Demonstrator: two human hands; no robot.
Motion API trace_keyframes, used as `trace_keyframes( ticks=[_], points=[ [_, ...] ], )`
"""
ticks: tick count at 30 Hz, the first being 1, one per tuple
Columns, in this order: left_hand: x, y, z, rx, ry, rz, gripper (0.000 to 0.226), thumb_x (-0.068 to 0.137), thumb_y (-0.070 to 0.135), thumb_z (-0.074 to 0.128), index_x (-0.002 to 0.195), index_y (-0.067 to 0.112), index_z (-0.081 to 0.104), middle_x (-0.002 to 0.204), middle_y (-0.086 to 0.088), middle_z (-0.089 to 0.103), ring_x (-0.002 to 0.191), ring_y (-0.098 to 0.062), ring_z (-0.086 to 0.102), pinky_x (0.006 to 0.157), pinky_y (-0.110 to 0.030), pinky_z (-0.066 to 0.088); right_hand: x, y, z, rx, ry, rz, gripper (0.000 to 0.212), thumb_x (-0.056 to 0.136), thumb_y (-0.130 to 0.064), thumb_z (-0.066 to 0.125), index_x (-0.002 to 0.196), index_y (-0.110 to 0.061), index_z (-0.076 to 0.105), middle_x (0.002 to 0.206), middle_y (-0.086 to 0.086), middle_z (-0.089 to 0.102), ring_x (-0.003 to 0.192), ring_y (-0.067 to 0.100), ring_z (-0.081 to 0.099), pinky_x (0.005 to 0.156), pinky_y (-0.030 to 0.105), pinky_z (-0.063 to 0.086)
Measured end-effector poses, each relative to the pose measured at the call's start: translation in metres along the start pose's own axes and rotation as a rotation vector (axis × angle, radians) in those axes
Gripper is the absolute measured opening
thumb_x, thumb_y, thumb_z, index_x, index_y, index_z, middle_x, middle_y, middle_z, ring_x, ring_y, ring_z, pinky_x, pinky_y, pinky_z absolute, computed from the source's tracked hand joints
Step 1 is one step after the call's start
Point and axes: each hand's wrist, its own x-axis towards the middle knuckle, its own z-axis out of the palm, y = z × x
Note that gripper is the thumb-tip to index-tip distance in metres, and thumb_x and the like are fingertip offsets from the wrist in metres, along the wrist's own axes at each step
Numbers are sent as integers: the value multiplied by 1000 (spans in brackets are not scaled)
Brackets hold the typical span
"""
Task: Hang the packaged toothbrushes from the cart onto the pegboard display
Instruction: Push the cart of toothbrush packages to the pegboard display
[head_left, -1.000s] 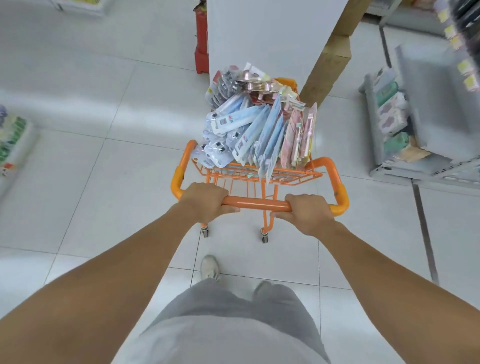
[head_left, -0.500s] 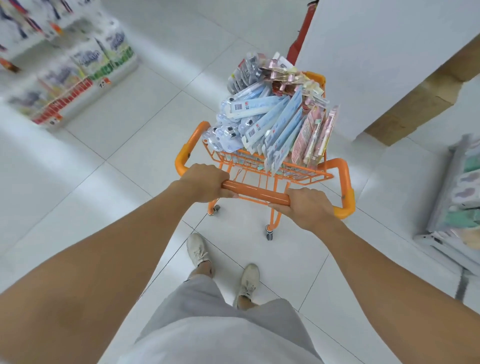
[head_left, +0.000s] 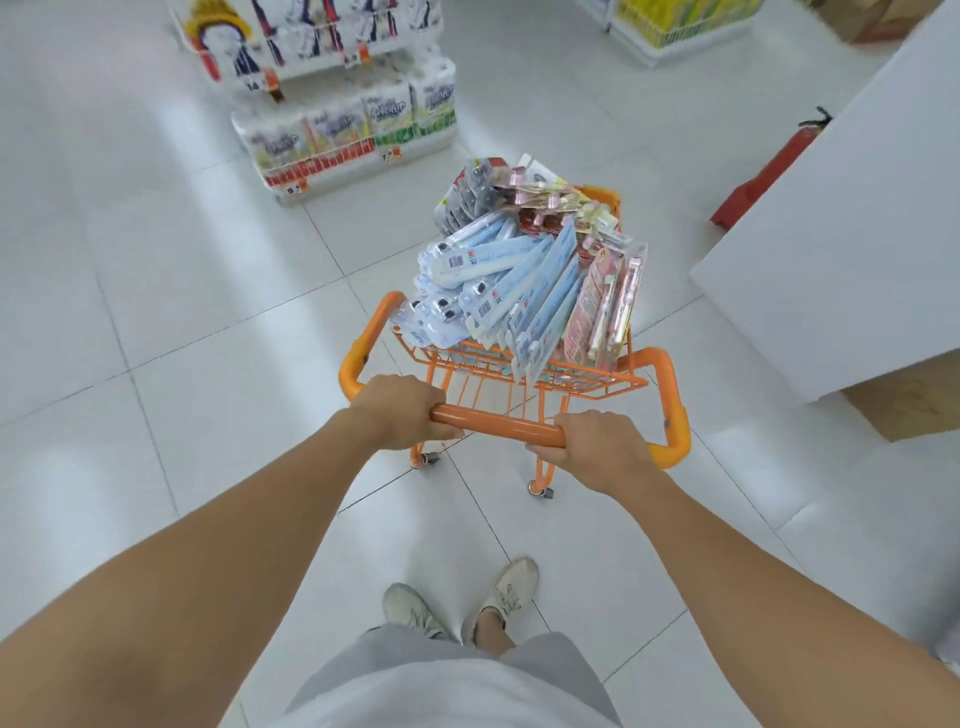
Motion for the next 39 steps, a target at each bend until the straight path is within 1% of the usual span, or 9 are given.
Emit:
trace_keyframes(
  ticks=[8,14,17,21,26,29,32,36,39],
  points=[
    [-80,-90,34,-100,50,-207,45,88,72,48,73,30,48,74,7,61,70,-12,56,64,-29,43,40,-105,-13,-81,14,-219,59,86,-84,34,91,-32,62,73,-8,64,68,15,63,68,36,55],
    [-141,-149,57,-175,113,-376,32,89,57,50,77,27,55,74,5,63,64,-11,53,57,-25,35,72,-189,-27,-127,33,-387,60,83,-85,30,91,-36,64,71,-10,62,67,13,62,66,33,52],
    [-167,-178,71,-226,148,-457,32,87,58,50,75,28,55,72,6,62,66,-12,56,58,-27,40,89,-231,-35,-156,19,-476,67,78,-88,24,94,-39,66,72,-11,63,67,12,62,67,33,53],
    [-198,-212,84,-291,200,-559,30,85,55,51,71,28,53,71,6,61,65,-11,55,57,-27,38,113,-286,-51,-208,-18,-573,50,88,-78,40,90,-35,64,74,-10,63,69,13,62,68,34,52],
    [-229,-252,93,-359,237,-684,25,83,50,53,71,28,52,68,6,58,66,-12,55,57,-28,38,151,-354,-65,-288,-13,-666,34,88,-62,51,85,-31,66,71,-10,62,66,12,61,59,29,44],
    [-242,-275,98,-405,257,-774,26,82,49,54,68,27,49,68,6,57,67,-13,54,57,-29,37,178,-395,-73,-333,-10,-752,32,88,-60,53,84,-31,67,68,-10,61,63,10,60,59,29,49],
    [-251,-300,101,-461,257,-878,27,79,51,54,69,26,54,68,5,59,68,-16,58,59,-30,44,204,-435,-83,-372,-4,-848,32,88,-59,52,83,-31,67,66,-9,60,60,10,59,60,30,54],
    [-262,-326,94,-517,252,-1046,31,81,48,57,63,24,50,63,5,55,60,-14,50,57,-29,40,238,-488,-98,-407,22,-1008,32,86,-57,50,80,-30,64,63,-8,56,60,14,57,55,28,41],
    [-266,-343,88,-569,252,-1162,32,82,46,57,60,25,46,62,6,52,58,-10,45,57,-28,39,263,-528,-111,-438,9,-1119,31,87,-56,51,79,-28,64,63,-8,57,60,14,58,54,27,39]
  ],
)
